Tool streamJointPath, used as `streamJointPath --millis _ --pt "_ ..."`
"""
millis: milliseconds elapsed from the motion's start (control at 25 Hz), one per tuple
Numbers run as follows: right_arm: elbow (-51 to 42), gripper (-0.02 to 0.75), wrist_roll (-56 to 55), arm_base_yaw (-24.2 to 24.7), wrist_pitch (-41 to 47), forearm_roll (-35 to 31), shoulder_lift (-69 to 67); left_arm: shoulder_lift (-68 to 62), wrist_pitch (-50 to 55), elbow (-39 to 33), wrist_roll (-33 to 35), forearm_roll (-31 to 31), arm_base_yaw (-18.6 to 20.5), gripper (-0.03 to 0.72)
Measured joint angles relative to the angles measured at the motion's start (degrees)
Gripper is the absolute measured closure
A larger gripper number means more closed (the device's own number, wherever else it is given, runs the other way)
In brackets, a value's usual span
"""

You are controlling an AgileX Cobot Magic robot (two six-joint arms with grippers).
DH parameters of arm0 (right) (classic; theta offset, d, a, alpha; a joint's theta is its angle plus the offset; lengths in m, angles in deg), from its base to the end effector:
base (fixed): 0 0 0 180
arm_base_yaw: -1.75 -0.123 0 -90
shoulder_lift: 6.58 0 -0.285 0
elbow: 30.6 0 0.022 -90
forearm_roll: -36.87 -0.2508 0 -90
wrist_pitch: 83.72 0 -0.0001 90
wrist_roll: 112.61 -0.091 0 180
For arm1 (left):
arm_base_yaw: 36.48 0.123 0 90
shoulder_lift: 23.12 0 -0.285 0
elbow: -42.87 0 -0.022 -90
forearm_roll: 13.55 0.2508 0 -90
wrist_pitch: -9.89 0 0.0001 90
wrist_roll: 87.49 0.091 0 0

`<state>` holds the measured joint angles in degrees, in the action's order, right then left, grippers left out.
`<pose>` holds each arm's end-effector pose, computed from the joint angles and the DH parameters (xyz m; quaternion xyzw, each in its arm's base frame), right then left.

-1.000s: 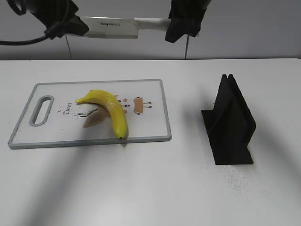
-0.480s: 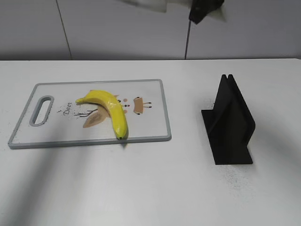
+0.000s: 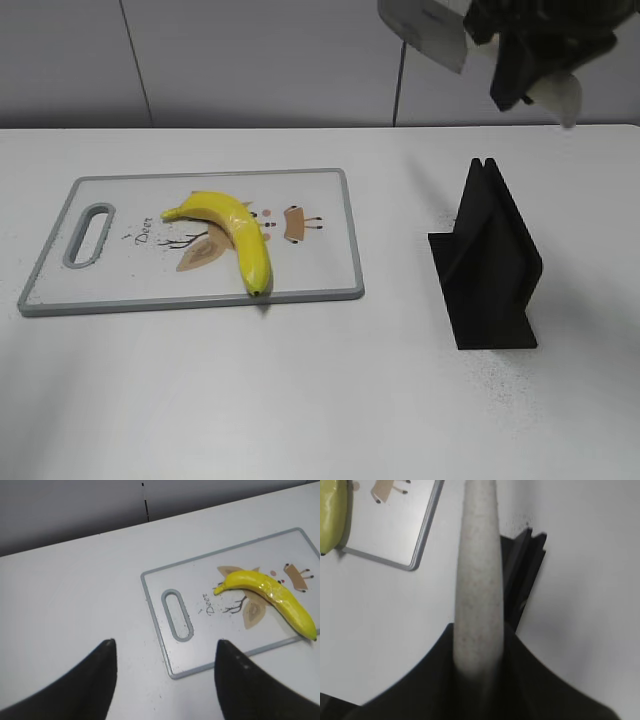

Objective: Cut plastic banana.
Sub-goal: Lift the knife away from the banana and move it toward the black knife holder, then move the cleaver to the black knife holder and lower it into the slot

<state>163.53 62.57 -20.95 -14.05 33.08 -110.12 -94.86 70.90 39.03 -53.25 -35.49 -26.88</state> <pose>0.3204 0.1402 0.3398 -0.1471 0.9718 0.0748 0.1685 0.2112 0.0055 0.4168 0.1710 0.8963 -0.0396 0.4073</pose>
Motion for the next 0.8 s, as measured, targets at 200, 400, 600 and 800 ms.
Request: streamJointPath --millis 200,400,600,800 --pt "-14.7 0.549 -8.1 0.0 -6.1 0.0 8.6 14.3 -1.3 -13.9 -4.7 2.3 0.1 0.098" --pt "-23.5 0.549 -10.9 0.0 -7.9 0.0 12.1 30.6 -2.0 -26.9 -8.8 6.1 0.1 0.099" --pt "-27.3 0.549 -13.2 0.0 -9.5 0.0 12.5 45.1 -1.3 -37.3 -13.7 8.3 0.1 0.099" --pt "-27.9 0.549 -15.4 0.0 -11.7 0.2 12.7 56.6 1.1 -41.7 -14.3 8.8 -1.1 0.099"
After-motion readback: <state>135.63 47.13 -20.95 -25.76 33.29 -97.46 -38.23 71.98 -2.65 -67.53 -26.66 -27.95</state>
